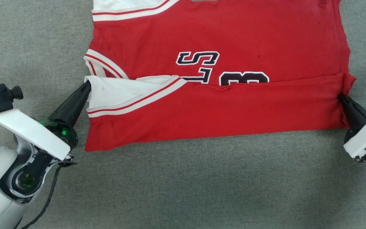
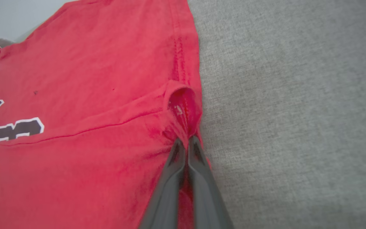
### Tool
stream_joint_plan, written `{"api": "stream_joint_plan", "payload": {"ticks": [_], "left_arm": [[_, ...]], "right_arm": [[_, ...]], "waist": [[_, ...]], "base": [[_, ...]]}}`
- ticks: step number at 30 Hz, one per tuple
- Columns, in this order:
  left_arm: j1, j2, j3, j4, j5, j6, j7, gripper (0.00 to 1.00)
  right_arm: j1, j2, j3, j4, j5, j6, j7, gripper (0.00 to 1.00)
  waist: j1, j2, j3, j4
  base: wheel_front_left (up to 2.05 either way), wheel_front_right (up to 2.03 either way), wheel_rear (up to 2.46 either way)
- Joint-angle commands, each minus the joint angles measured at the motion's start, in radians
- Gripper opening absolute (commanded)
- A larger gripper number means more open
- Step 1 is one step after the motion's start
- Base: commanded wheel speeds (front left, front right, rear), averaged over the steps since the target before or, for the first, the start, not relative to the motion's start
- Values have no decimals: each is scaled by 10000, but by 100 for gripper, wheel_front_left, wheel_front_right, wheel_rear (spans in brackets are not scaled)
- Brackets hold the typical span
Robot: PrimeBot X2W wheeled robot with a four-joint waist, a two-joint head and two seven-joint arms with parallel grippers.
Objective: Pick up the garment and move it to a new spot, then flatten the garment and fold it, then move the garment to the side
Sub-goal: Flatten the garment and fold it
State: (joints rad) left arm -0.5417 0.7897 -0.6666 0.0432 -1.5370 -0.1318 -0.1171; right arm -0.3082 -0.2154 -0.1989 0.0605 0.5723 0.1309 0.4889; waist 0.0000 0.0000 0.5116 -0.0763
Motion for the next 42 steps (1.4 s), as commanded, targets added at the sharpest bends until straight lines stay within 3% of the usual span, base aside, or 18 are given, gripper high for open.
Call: {"api": "stream_joint_plan", "payload": {"ticks": [1,2,3,4,5,6,11,15,22,27,38,39,40,41,42], "left_arm": [[-193,6,-81,202,182,23,-41,0],[-260,42,-200,386,314,23,-84,7],[-320,57,-333,467,400,23,-153,29],[-396,95,-430,533,485,23,-226,47],[-494,182,-572,586,666,23,-320,78],[-583,275,-730,577,818,23,-387,100],[-1237,1256,-1957,644,2317,23,-843,100],[-1798,2035,-2913,381,2868,23,-1015,100],[-2418,2885,-4556,-783,2068,23,1019,100],[-2694,2933,-5119,-618,1400,23,2105,100],[-2713,2083,-5934,422,220,37,4053,100],[-2714,2026,-5993,477,220,38,4230,84],[-2708,1966,-6030,472,153,38,4346,49],[-2696,1905,-6037,441,31,38,4402,23],[-2696,1905,-6037,441,31,38,4402,23]], "right_arm": [[-29,66,136,218,-45,-3,-53,0],[-30,39,200,309,-74,-3,-104,0],[-36,0,263,379,-123,-3,-194,16],[-33,-44,292,415,-179,-3,-303,42],[-23,-85,261,440,-250,-3,-431,93],[-2,-141,203,468,-331,-5,-536,100],[240,-249,180,276,-504,-3,-752,100],[560,-311,68,-70,-556,-3,-790,100],[1018,-203,-85,-640,-615,-3,-641,100],[1072,-39,105,-833,-621,-3,-659,100],[704,197,421,-701,-540,-3,-952,100],[666,201,454,-687,-536,-3,-958,100],[639,187,468,-676,-536,-3,-938,100],[607,144,506,-667,-565,-3,-920,100],[607,144,506,-667,-565,-3,-920,100]], "waist": [[0,0,0,-2],[0,0,-8,-5],[0,0,-28,-5],[0,0,-56,-3],[0,0,-109,8],[0,0,-167,27],[0,0,-537,140],[0,0,-815,212],[0,0,-1059,212],[0,0,-970,-34],[0,0,-496,-586],[0,0,-460,-620],[0,0,-430,-648],[0,0,-409,-666],[0,0,-409,-666]], "base": [[0,0,0],[0,0,0],[0,0,0],[0,0,0],[0,0,0],[0,0,0],[0,0,0],[0,0,0],[0,0,0],[0,0,0],[0,0,0],[0,0,0],[0,0,0],[0,0,0],[0,0,0]]}}
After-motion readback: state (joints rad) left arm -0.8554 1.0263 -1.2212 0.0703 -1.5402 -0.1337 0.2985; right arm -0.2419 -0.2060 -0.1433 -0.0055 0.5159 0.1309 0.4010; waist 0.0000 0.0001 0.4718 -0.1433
